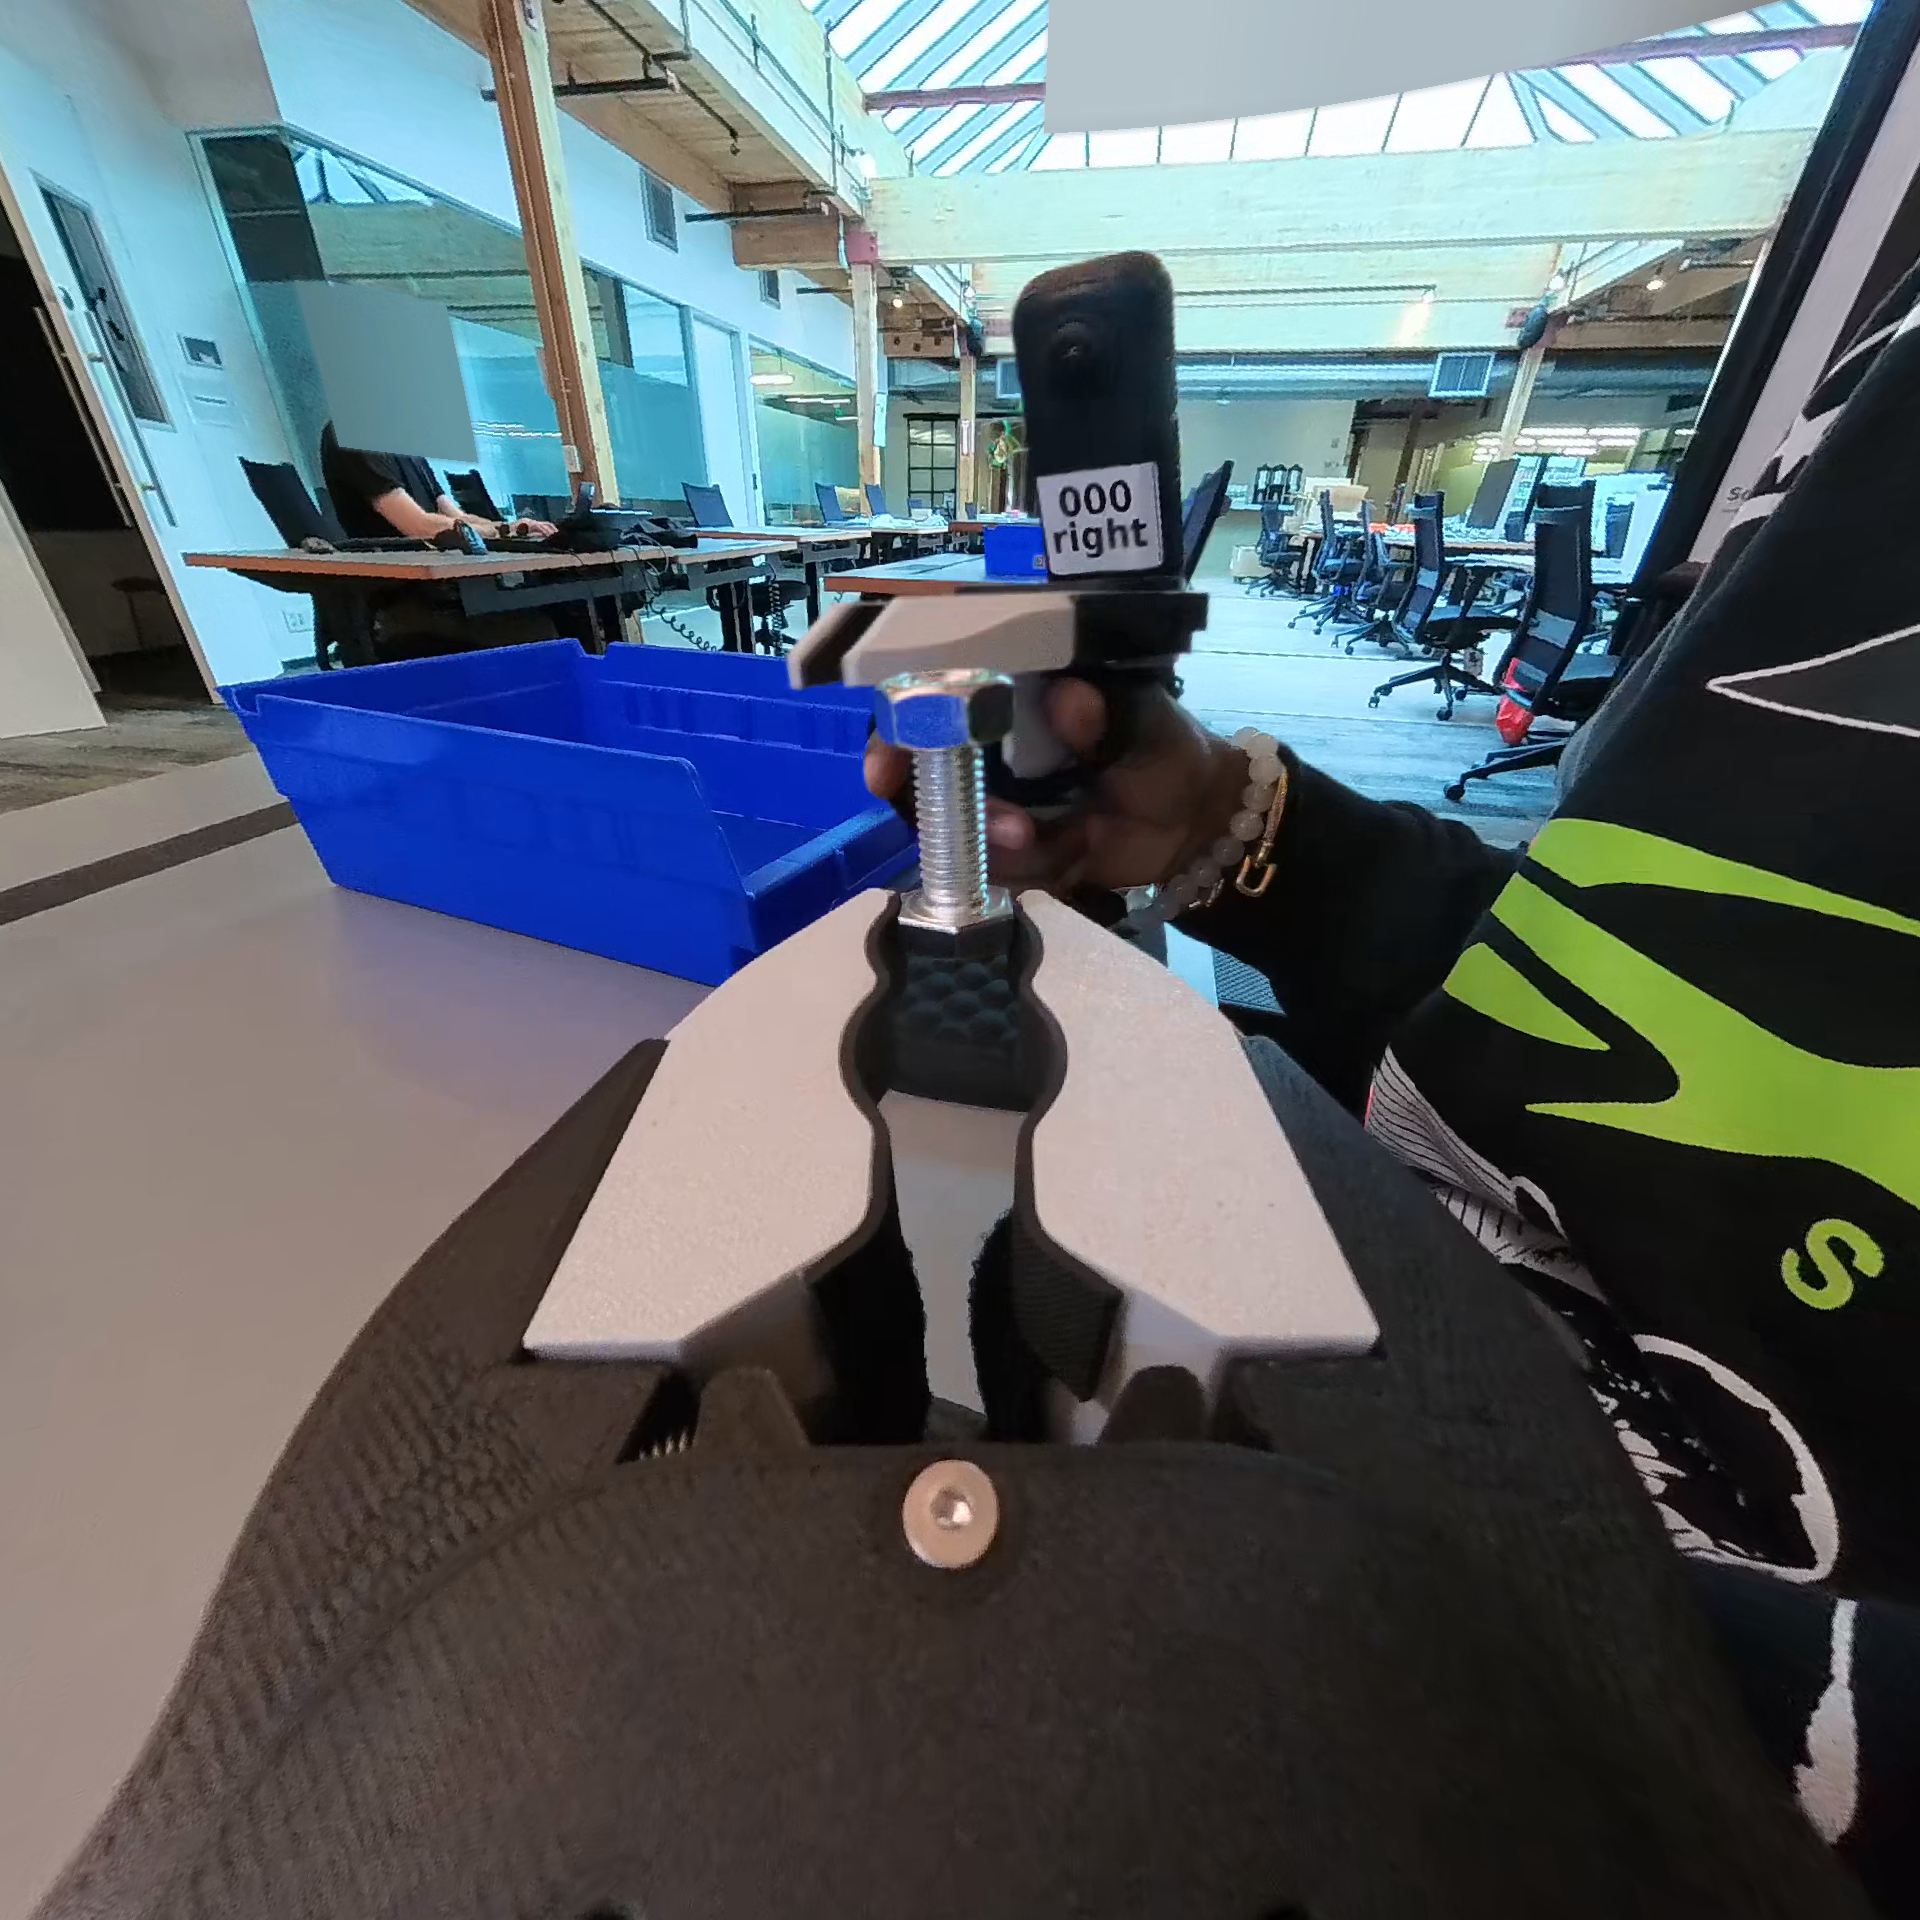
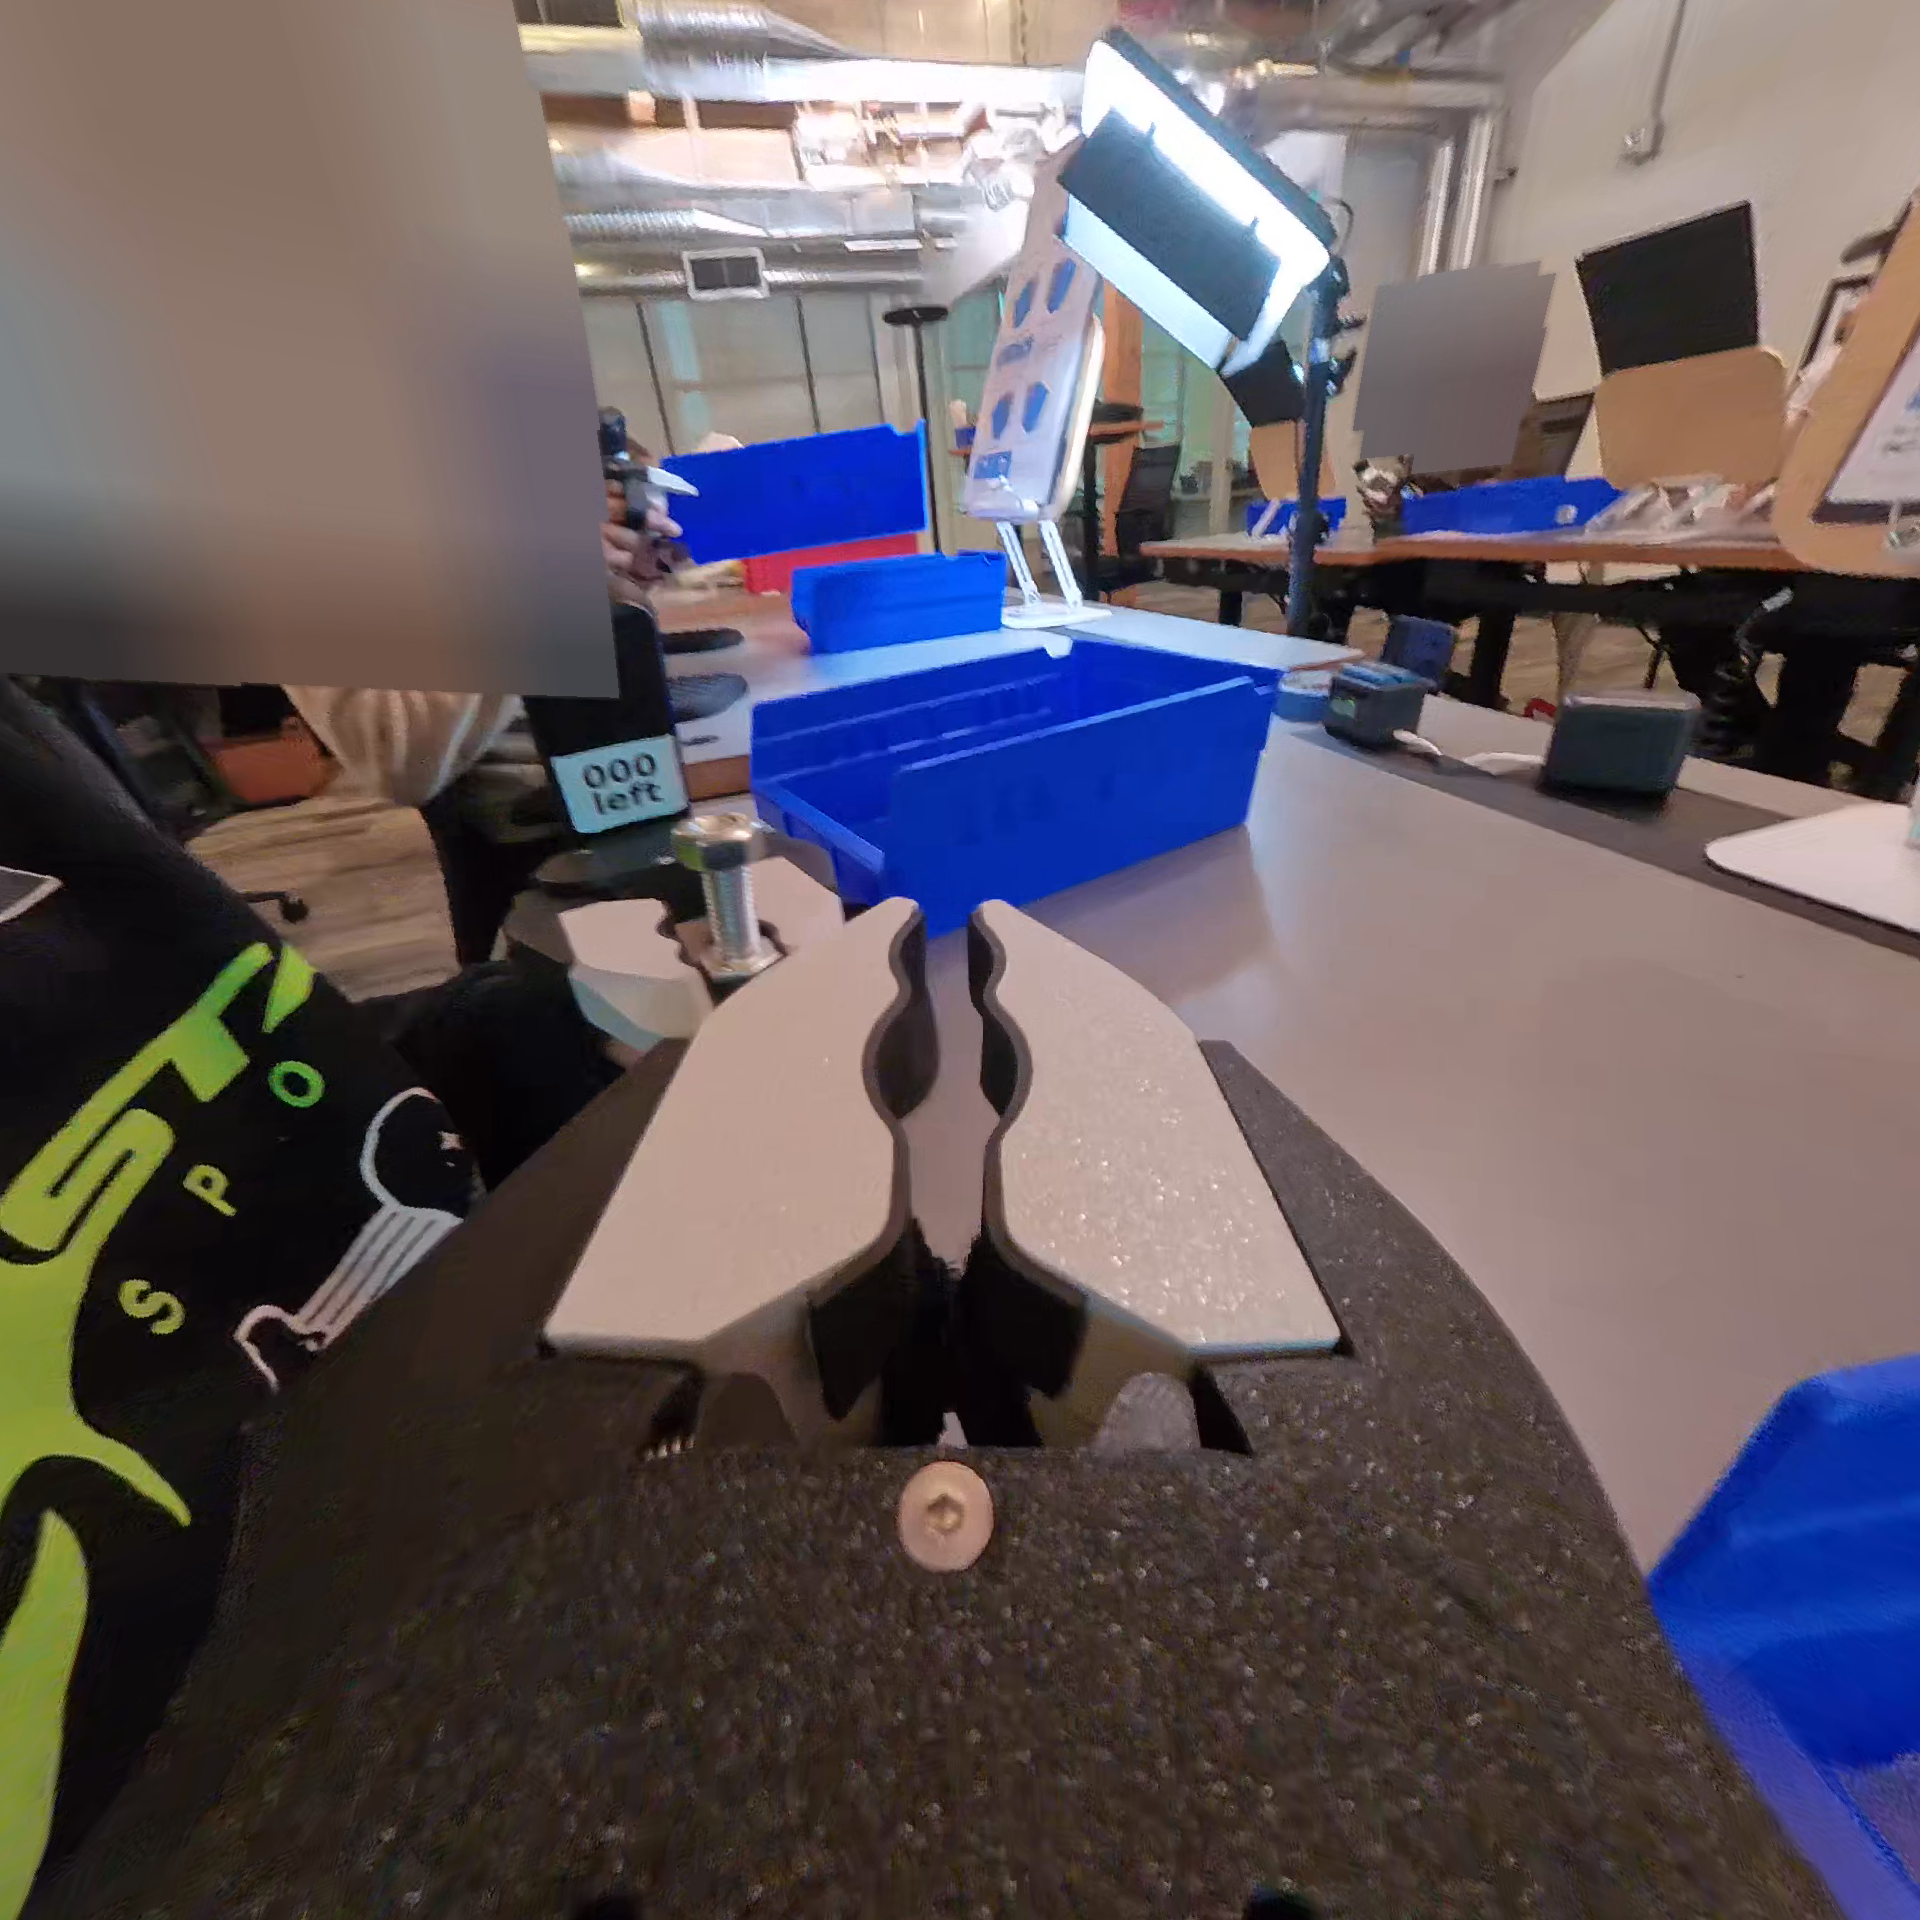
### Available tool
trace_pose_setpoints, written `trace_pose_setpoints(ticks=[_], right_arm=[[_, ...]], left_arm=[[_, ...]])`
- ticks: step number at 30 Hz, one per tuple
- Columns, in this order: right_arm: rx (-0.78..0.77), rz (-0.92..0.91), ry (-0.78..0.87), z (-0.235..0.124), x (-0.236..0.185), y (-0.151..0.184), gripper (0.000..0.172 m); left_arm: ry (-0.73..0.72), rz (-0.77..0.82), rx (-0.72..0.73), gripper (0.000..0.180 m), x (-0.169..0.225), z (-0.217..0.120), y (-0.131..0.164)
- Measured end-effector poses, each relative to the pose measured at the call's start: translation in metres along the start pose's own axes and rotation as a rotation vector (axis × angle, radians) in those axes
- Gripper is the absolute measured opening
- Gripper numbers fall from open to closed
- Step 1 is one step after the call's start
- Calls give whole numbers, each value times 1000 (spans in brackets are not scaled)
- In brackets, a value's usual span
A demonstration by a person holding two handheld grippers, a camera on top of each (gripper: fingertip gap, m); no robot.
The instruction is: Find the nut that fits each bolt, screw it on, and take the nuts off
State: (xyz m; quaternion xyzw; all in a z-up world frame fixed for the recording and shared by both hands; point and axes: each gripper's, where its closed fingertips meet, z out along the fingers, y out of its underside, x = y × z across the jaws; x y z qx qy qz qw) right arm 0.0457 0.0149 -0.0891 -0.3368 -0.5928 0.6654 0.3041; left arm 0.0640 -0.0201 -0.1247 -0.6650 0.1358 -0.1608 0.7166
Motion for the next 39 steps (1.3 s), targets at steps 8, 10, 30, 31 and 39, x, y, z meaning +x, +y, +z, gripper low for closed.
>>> trace_pose_setpoints(ticks=[8, 10, 30, 31, 39], right_arm=[[-3, 26, -198, 37, -42, -3, 52], [-26, 6, -209, 49, -48, 1, 55], [16, -5, -2, -5, 1, -3, 6], [20, -7, -25, -3, -4, -4, 10], [-22, 27, -200, 40, -43, 0, 60]], left_arm=[[-6, 5, -6, 18, 0, 0, 1], [-6, 6, -7, 18, 0, 0, 1], [2, 4, 1, 18, 1, 0, 0], [1, 3, 1, 18, 1, 0, 0], [-4, 9, -7, 18, 1, 0, 1]])
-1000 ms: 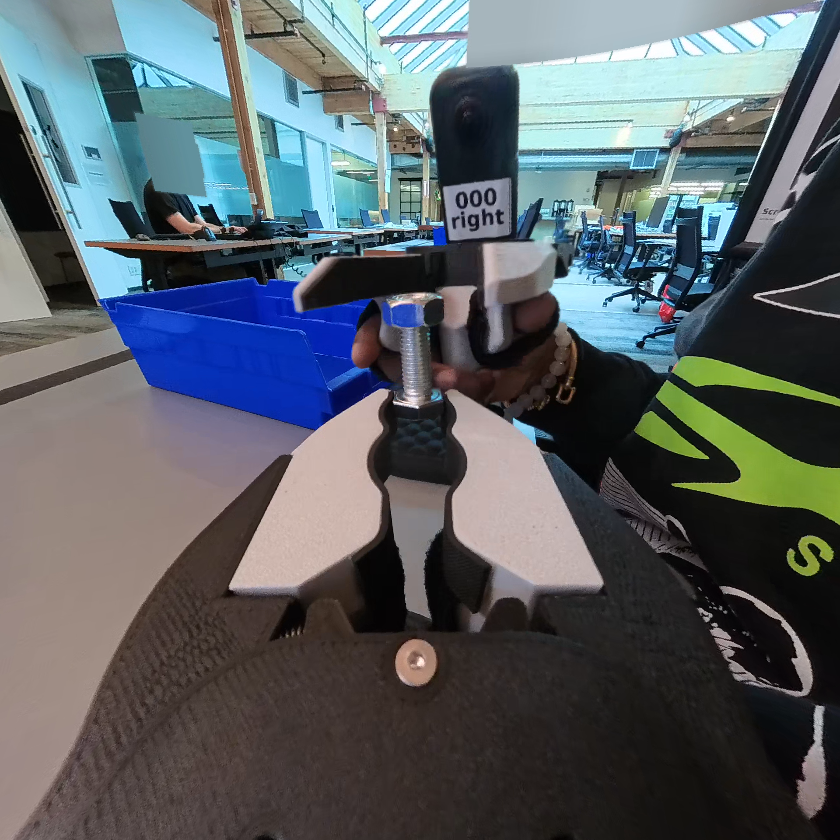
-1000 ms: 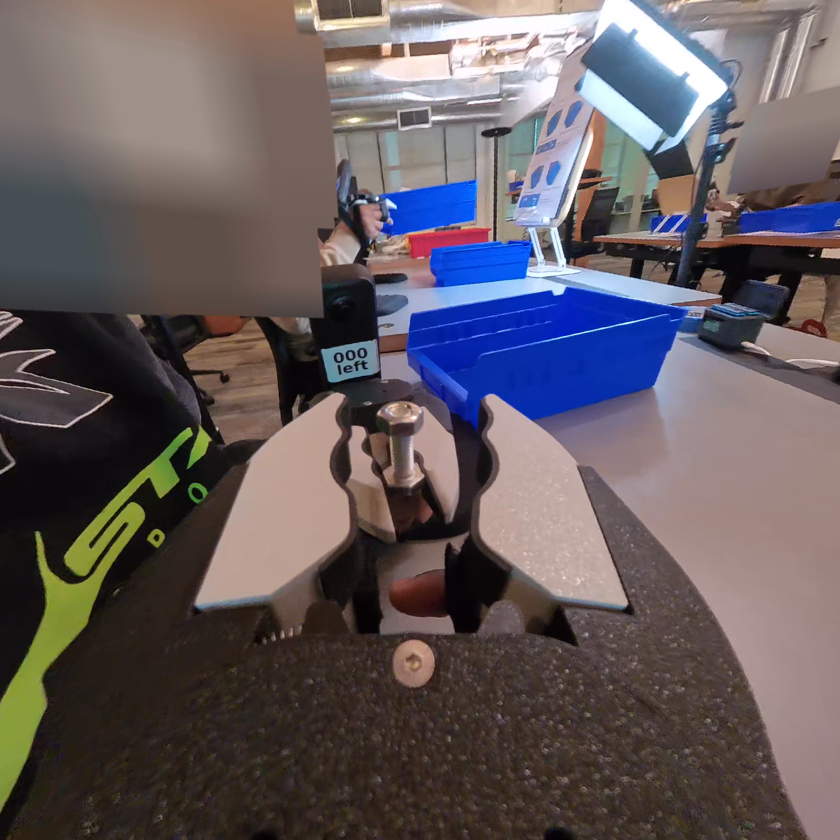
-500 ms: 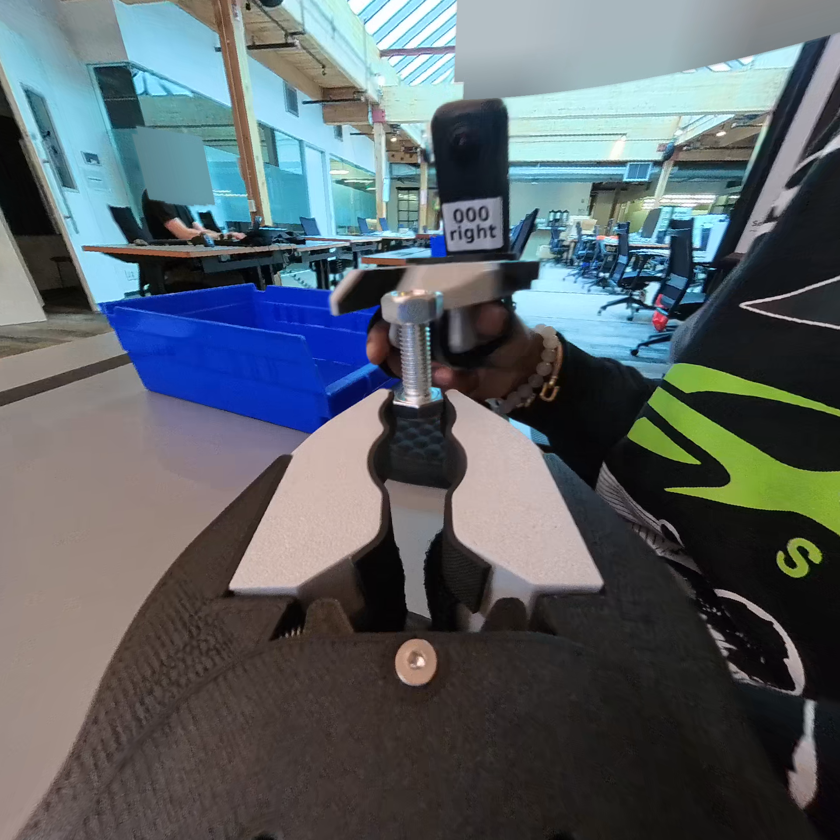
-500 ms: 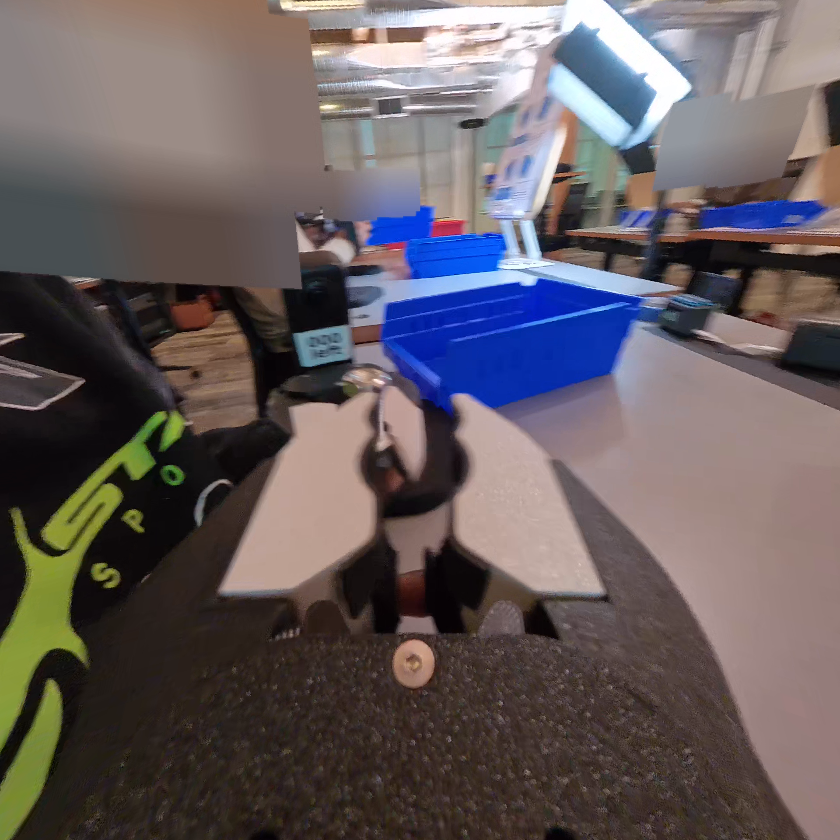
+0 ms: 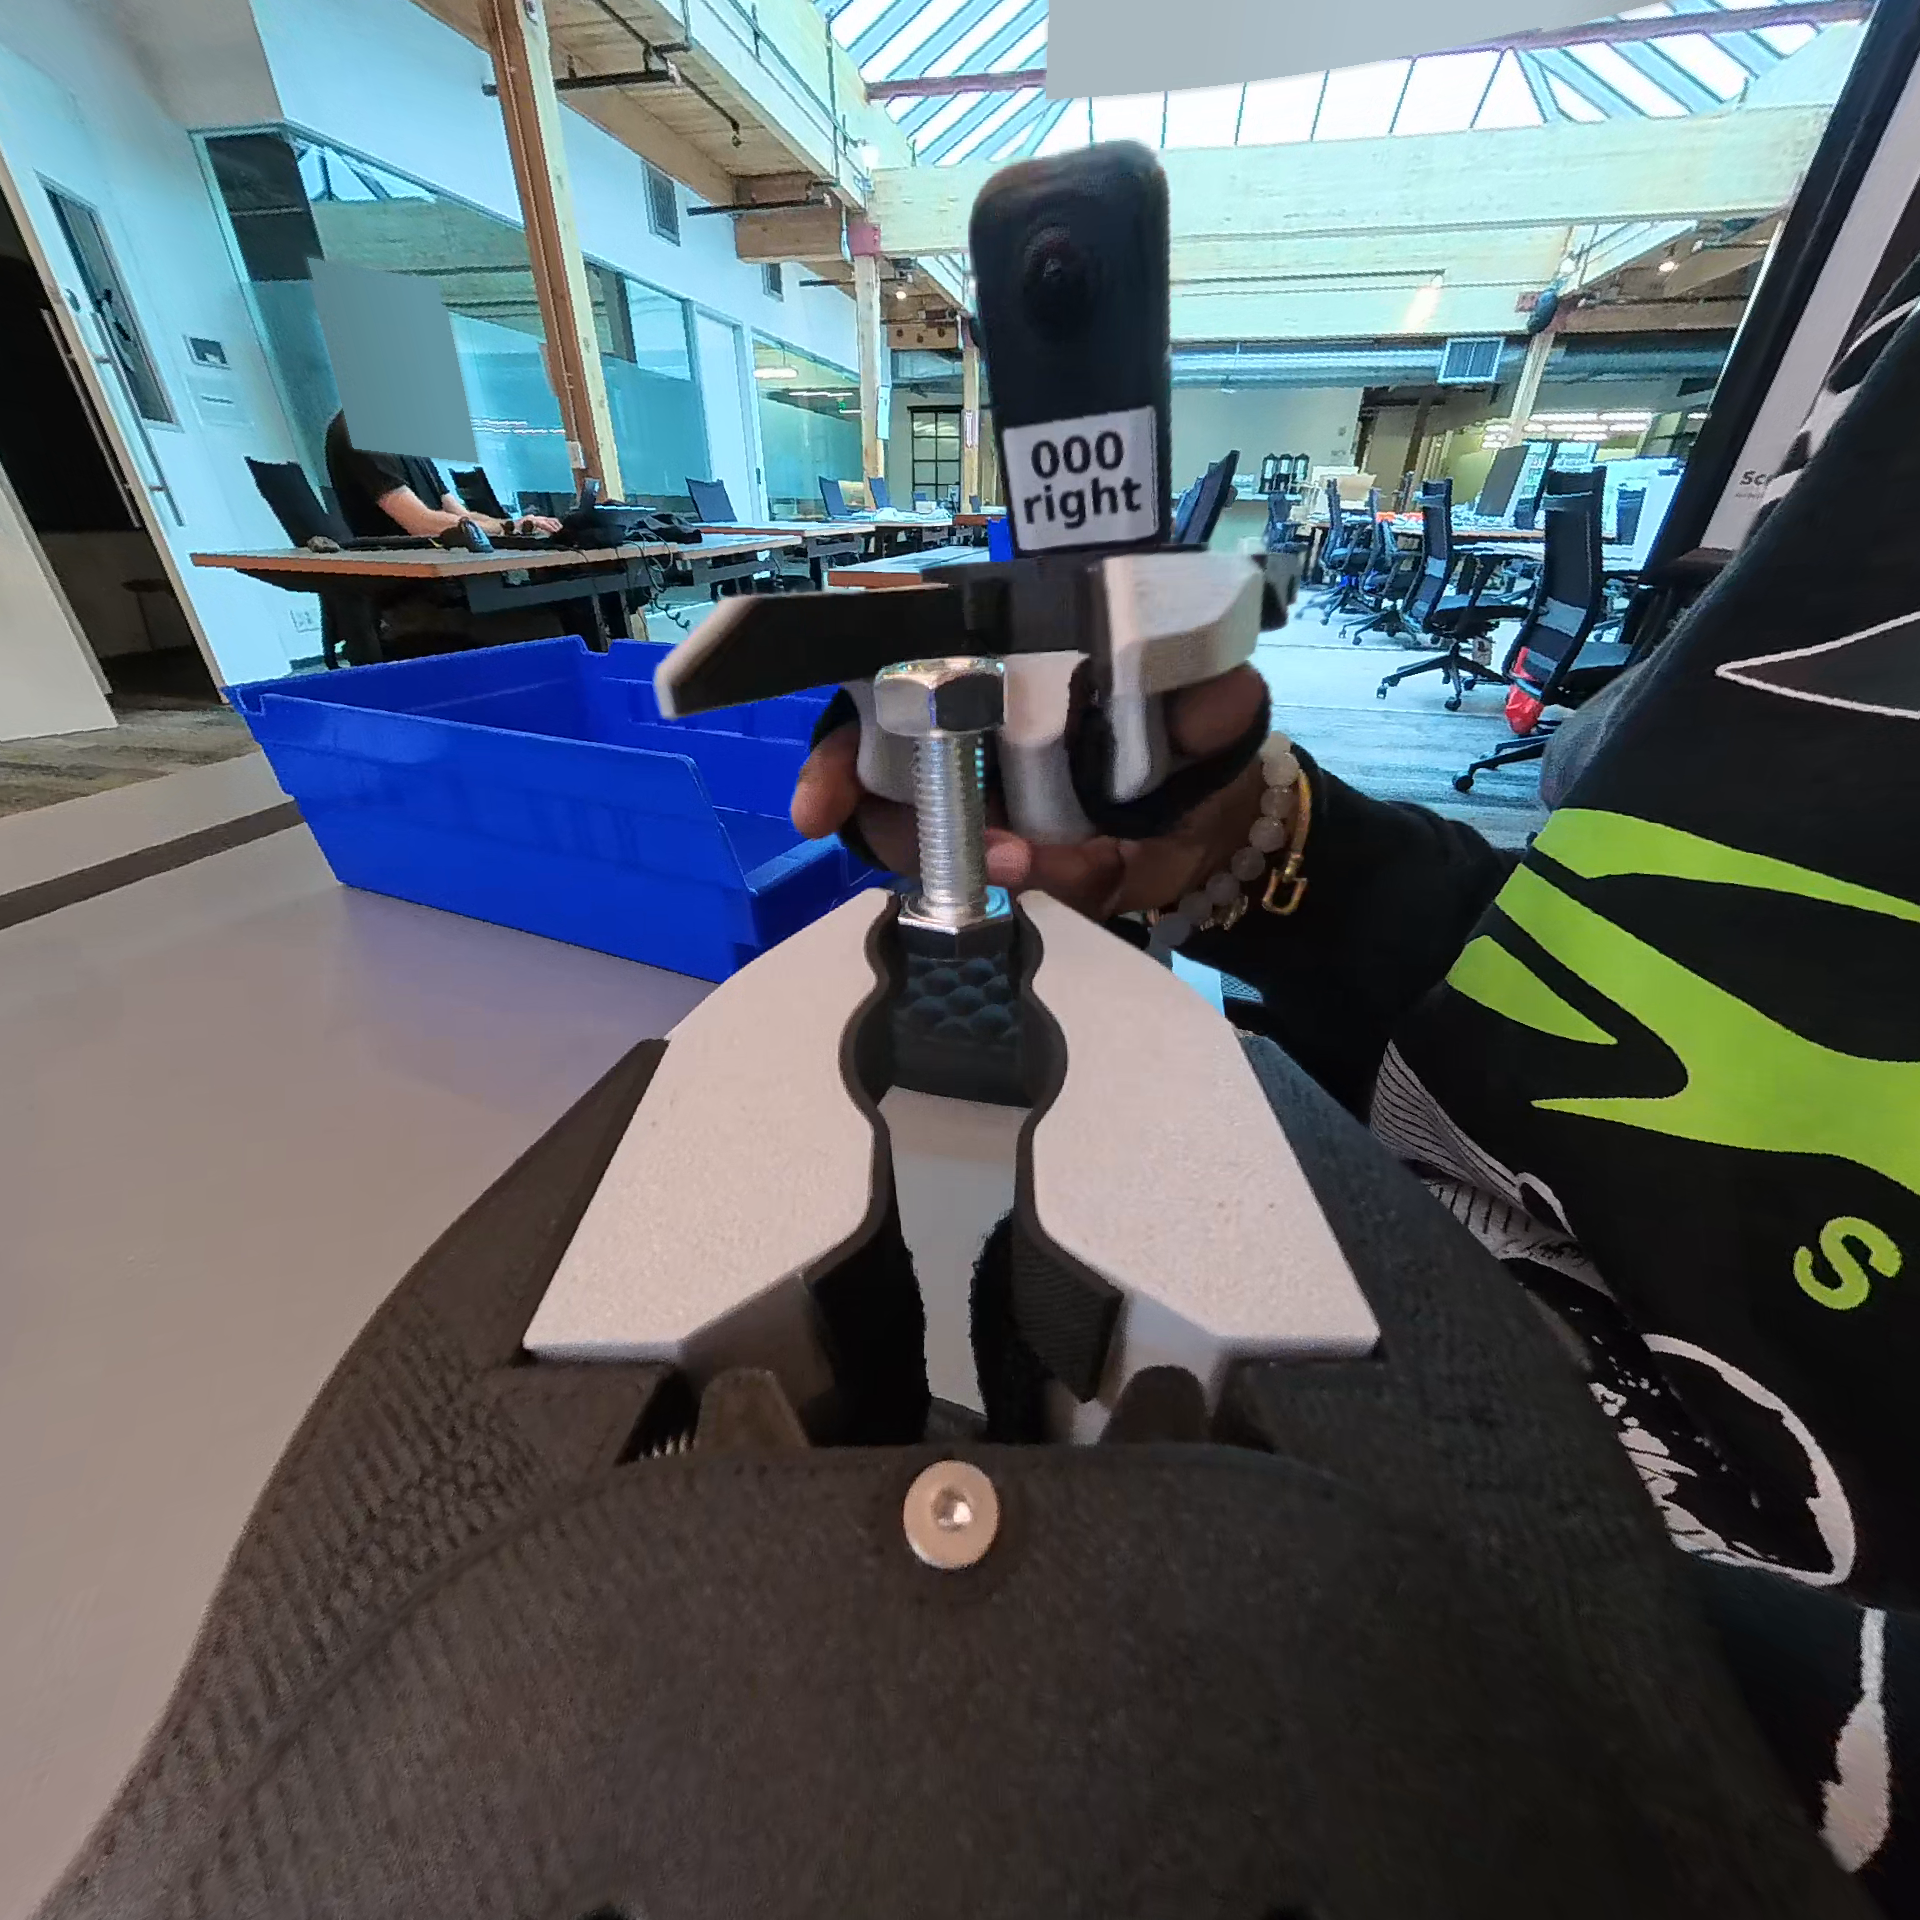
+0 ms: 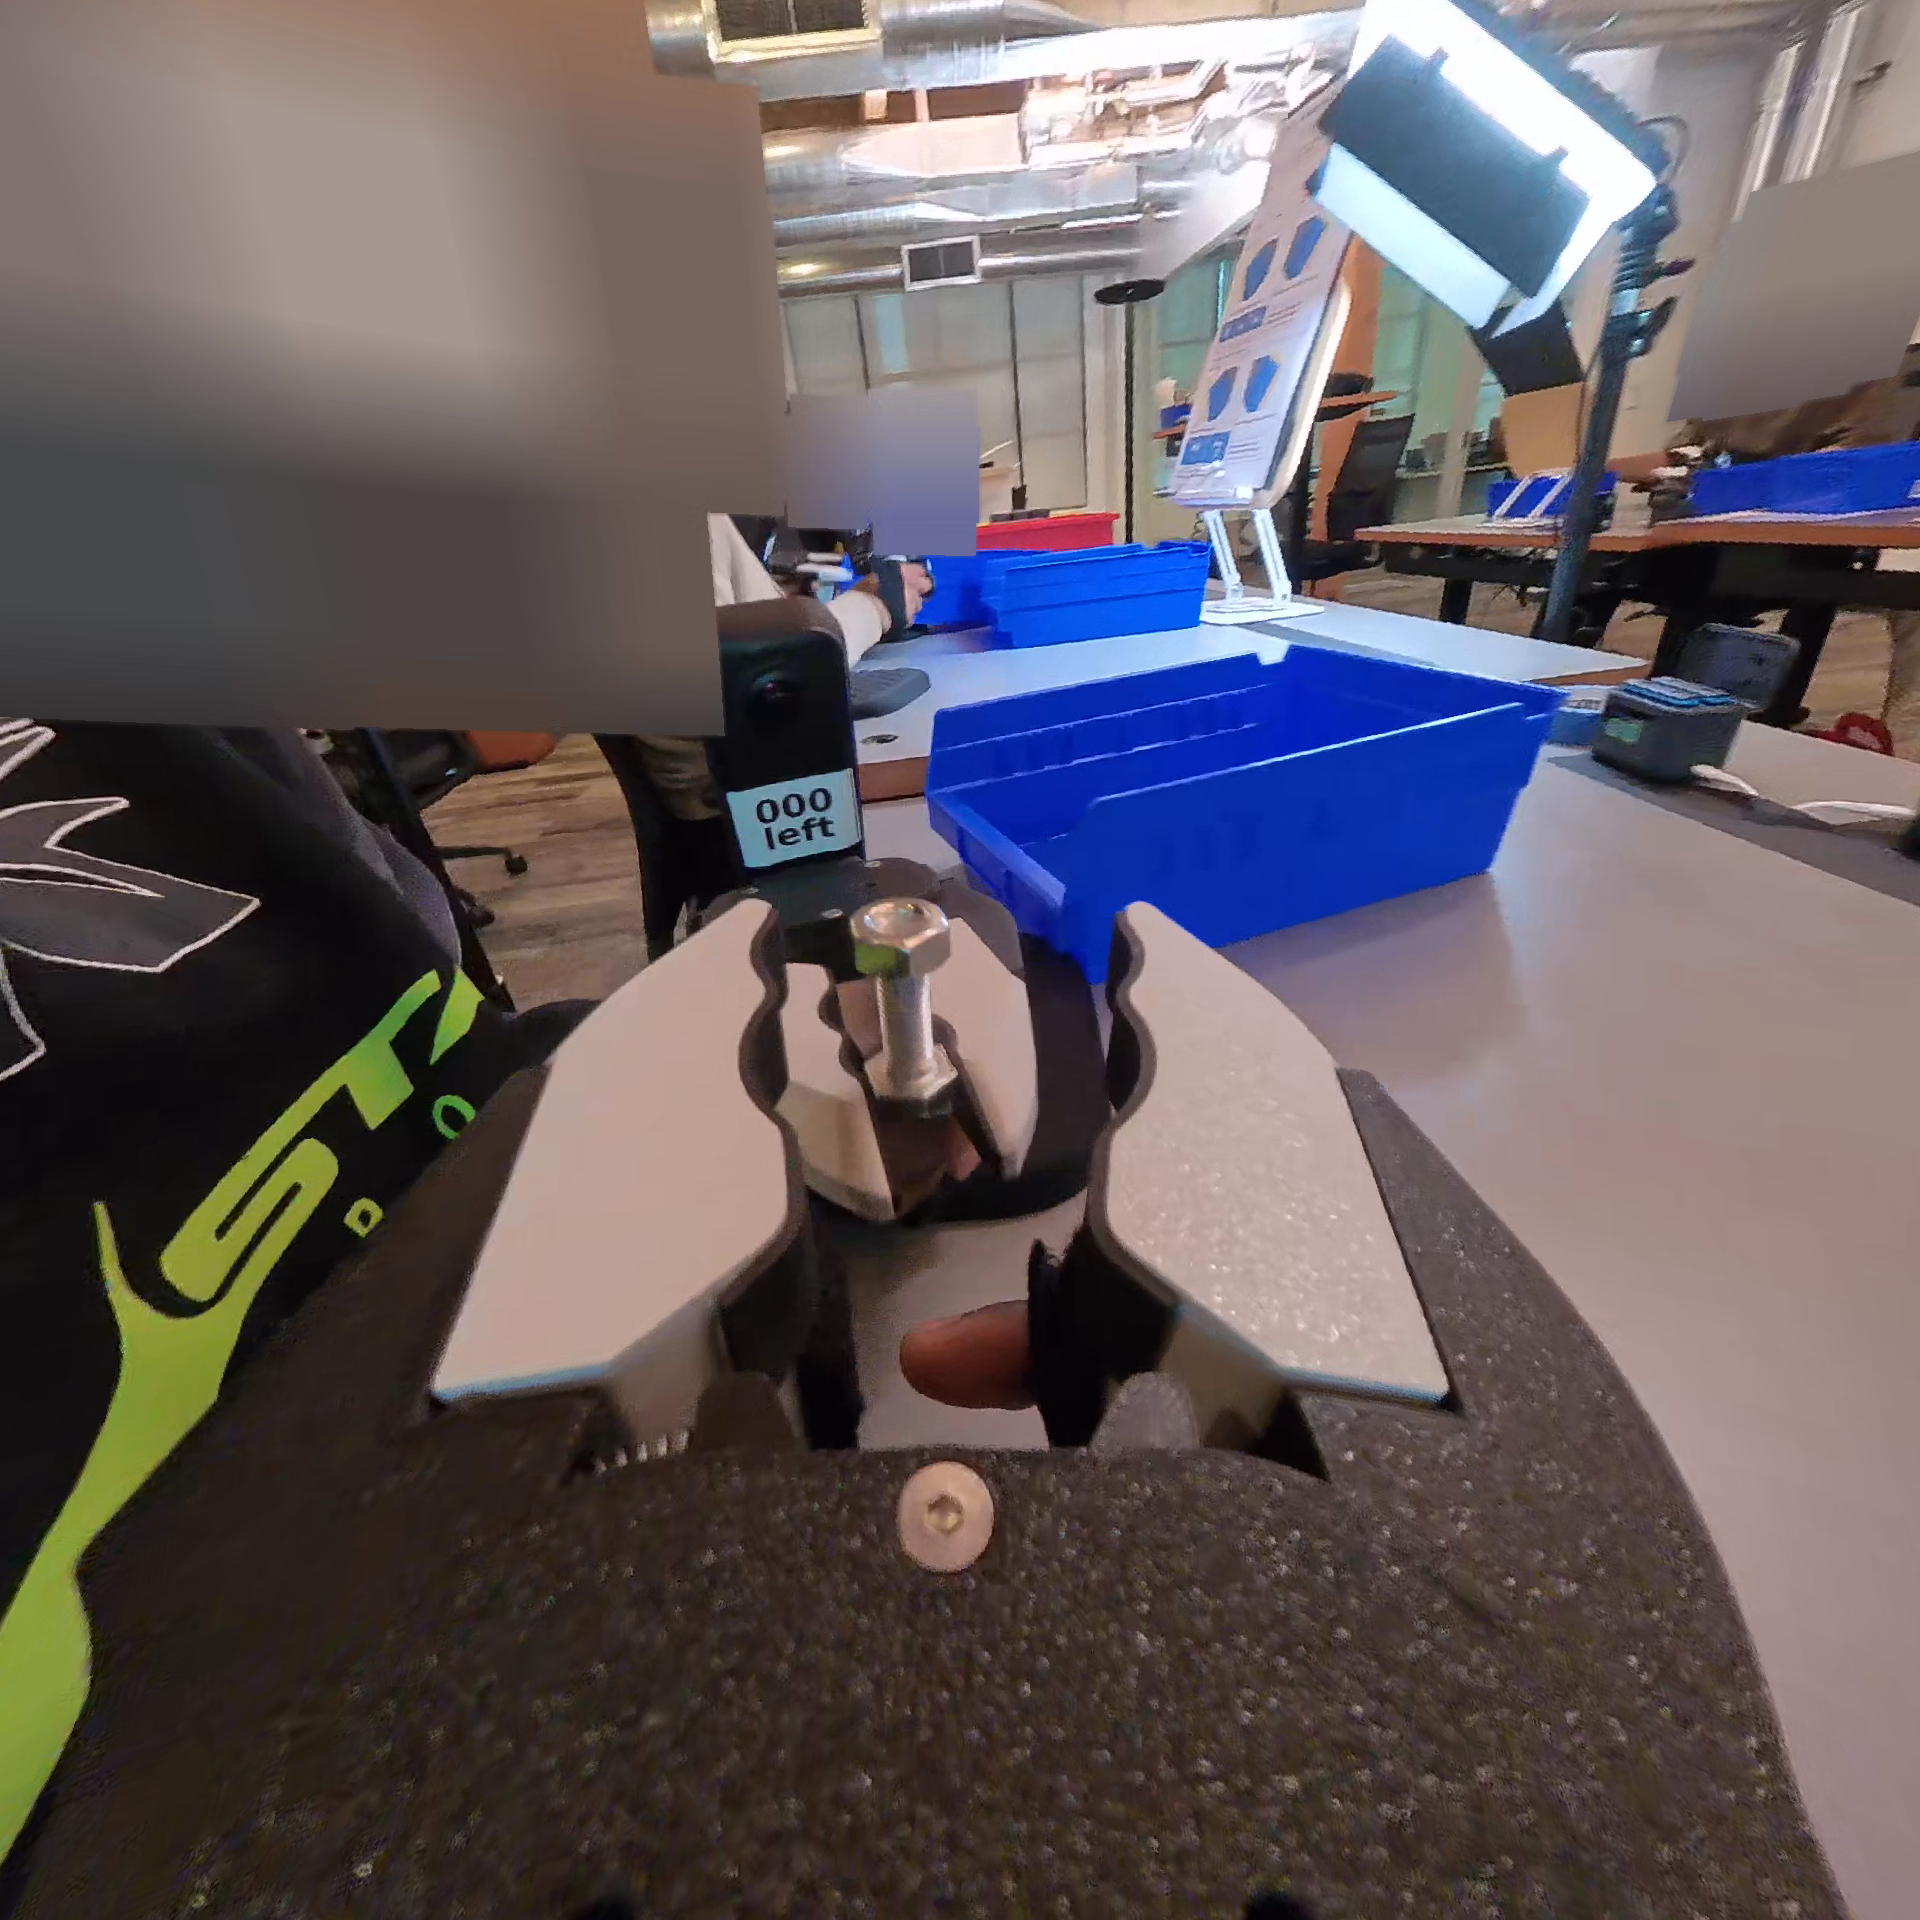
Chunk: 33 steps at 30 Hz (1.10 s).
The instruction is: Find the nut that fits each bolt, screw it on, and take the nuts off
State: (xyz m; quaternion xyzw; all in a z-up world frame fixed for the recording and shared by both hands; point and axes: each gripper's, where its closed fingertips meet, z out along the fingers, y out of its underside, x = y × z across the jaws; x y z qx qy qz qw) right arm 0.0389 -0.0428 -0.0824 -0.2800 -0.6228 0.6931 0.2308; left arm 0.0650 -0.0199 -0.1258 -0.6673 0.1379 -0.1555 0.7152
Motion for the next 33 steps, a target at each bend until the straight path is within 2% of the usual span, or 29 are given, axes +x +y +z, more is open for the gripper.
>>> trace_pose_setpoints(ticks=[5, 11, 15, 16, 17, 19, 23, 29, 33], right_arm=[[-32, -8, -1, 21, 0, 5, 56], [-42, -33, 15, 17, 2, 7, 46], [-40, -37, 20, -8, 7, 5, 36], [-44, -37, 97, -20, 20, 7, 16], [-39, -39, 185, -33, 35, 7, 12], [-9, -23, 208, -50, 40, 3, 7], [30, -45, 149, -48, 25, -8, 16], [21, -28, 23, -7, -1, -9, 47], [-26, -44, 11, 12, -4, -1, 49]], left_arm=[[1, 3, -1, 18, 0, 0, 0], [4, -1, 7, 18, 0, -1, -1], [3, -13, 22, 18, -1, -2, -3], [17, -10, 27, 18, 1, -2, -4], [16, -4, 25, 18, 2, -2, -3], [11, -4, 12, 18, 1, -1, -2], [7, -8, 11, 18, 0, -1, -1], [-2, 0, 1, 18, 0, 0, 0], [-3, 3, 0, 18, 0, 0, 0]])
